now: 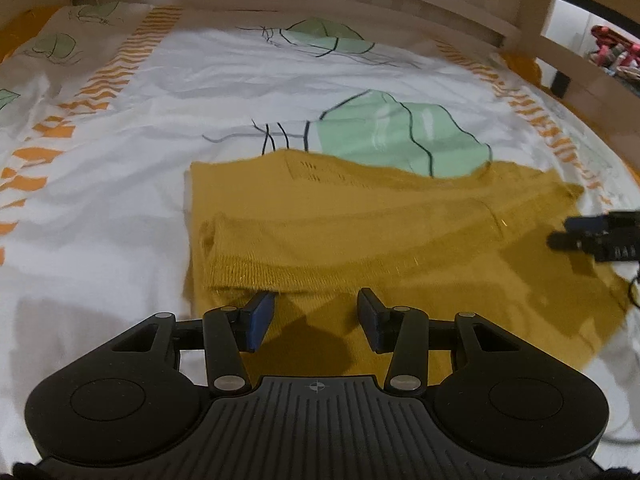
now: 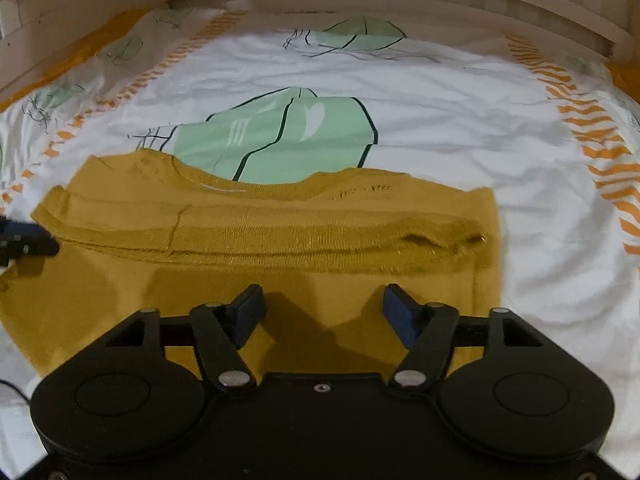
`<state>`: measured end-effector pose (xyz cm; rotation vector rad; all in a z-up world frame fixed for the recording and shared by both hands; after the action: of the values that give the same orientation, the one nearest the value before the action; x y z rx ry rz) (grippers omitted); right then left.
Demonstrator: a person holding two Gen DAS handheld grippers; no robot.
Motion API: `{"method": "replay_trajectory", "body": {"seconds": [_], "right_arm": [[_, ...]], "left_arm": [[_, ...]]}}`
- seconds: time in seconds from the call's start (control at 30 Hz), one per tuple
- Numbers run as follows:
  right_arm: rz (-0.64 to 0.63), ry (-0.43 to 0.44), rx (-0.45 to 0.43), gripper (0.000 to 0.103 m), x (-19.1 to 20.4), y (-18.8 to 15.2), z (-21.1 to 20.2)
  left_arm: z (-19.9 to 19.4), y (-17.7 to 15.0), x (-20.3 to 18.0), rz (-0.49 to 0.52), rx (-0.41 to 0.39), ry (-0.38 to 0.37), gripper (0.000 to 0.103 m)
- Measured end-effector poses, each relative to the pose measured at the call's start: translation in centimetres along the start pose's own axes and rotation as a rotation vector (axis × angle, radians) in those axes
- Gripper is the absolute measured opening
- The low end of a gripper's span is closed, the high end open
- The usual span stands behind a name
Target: Fold small clothes
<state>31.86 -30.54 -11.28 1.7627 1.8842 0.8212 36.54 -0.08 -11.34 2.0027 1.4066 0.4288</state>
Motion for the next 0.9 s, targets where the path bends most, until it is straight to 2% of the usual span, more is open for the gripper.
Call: {"method": "replay_trajectory", "body": {"seconds": [0.2,0.3,0.5,0.67,0.9], "right_arm": [[0.11,-0.014,-0.002,0.072,-1.9,3.3,2.3],[0.154,-0.037,-0.018,0.072,-3.0,4.7,2.8],[0.248,-0.06,-0.083,0.072,-5.6,5.2,1.3],[0.284,-0.053,-0.126,0.073,-6.9,3.5,-1.6],[0.378,0.045,-0.146,0.073,-8.7,0.0,-5.1]], "left_arm": [[3.7,4.4,0.4,0.003,0.003,0.048,0.044],[4.8,6.3,0.9,-0.044,-0.008,0.067,0.044],[3.9,9.0,2.0,-0.12,-0.078,0.122,0.044],[1.1,8.5,1.8,-0.147,-0.097,0.096,0.044],[-1.8,4.1,0.7,-0.181,-0.007,0.021,0.044]]}}
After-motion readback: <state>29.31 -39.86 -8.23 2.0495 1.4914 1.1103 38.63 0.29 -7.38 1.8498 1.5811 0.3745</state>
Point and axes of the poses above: each gripper's, at about its wrist camera, not at the fingertips, and z roughly the way its jaws point, x to its left, y to its top, the point moved 1 cm from there along z, roughly the way its jaws point, and after that the axes turned 3 degrees about y, right-handed, at the moved point
